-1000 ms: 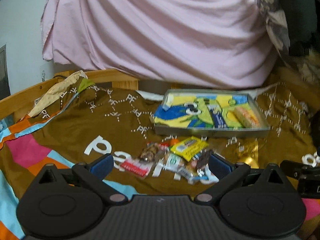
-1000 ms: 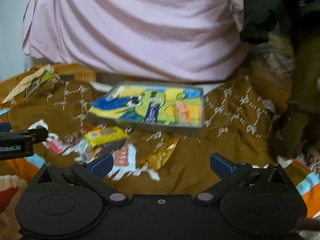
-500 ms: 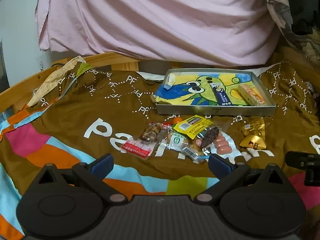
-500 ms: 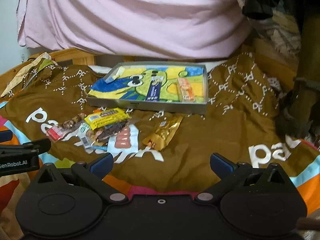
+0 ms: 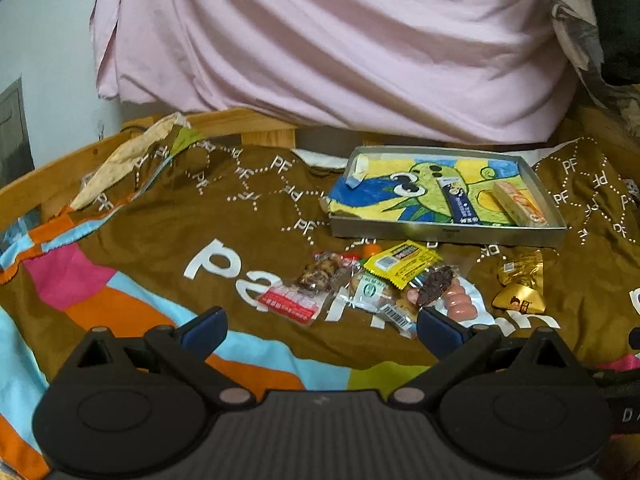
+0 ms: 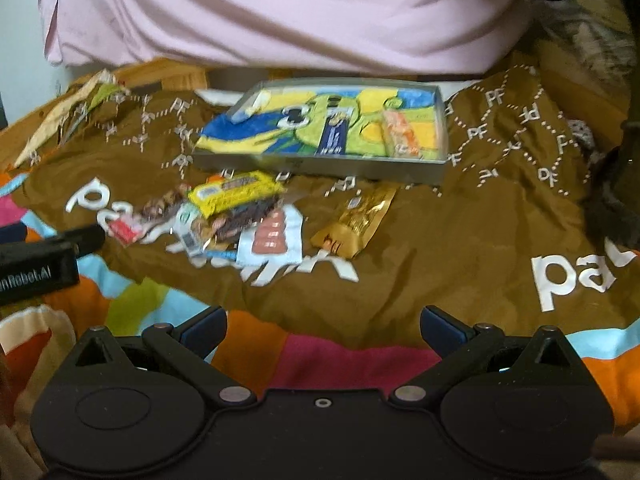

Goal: Organize snacks
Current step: 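Lift both tools away from the tray back over the loose snacks, then grasp the dried-meat pack with left tool while right tool grasps the gold foil pouch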

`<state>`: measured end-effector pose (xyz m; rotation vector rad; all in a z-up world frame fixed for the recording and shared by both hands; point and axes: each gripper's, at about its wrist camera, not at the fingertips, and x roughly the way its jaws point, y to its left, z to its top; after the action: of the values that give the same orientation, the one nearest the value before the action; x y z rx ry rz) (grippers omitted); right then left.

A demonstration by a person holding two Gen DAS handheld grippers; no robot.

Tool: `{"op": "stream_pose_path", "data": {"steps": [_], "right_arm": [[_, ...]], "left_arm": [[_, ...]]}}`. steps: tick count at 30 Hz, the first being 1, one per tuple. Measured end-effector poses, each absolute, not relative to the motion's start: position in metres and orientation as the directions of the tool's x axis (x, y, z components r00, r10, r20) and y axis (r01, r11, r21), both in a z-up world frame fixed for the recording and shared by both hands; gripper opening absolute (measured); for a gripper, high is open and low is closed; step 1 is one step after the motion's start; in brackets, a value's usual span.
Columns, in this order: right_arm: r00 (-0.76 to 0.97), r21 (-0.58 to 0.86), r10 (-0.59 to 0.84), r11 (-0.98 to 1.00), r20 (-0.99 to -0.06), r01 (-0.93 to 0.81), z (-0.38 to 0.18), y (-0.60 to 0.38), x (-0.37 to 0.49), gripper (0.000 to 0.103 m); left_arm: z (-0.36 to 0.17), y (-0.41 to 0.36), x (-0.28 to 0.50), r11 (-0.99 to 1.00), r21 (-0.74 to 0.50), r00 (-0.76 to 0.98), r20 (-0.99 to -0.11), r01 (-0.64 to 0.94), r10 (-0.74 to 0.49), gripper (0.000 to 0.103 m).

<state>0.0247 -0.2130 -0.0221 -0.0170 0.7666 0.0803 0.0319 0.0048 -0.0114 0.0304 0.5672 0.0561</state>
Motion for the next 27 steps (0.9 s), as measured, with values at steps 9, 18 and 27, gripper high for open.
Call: {"op": "stream_pose_path", "data": {"steps": [9,18,27], "right_arm": [[0.732,0.013,0.122,0.988,-0.671,-0.153,-0.007,-0.213,0.027,0.102],[0.738,0.035,0.217,0.967,-0.639,-0.254,0.018,-0.233,0.059,0.102],[0.612,0.154,0.385,0.905,-0.691,-0.396,0.012,-0.256,0.119,0.102]], "left_arm": [[-0.018,0.007,0.037,0.999,0.027,0.825,-0.564,-0.034,0.044,0.103],[-0.024,0.002,0.054,0.993,-0.043,0.789,-0.604,0.109,-0.113,0.103],[-0.044,-0.004,0.099,0.98,-0.061,0.73,-0.658,0.192,-0.184,0.103]]}}
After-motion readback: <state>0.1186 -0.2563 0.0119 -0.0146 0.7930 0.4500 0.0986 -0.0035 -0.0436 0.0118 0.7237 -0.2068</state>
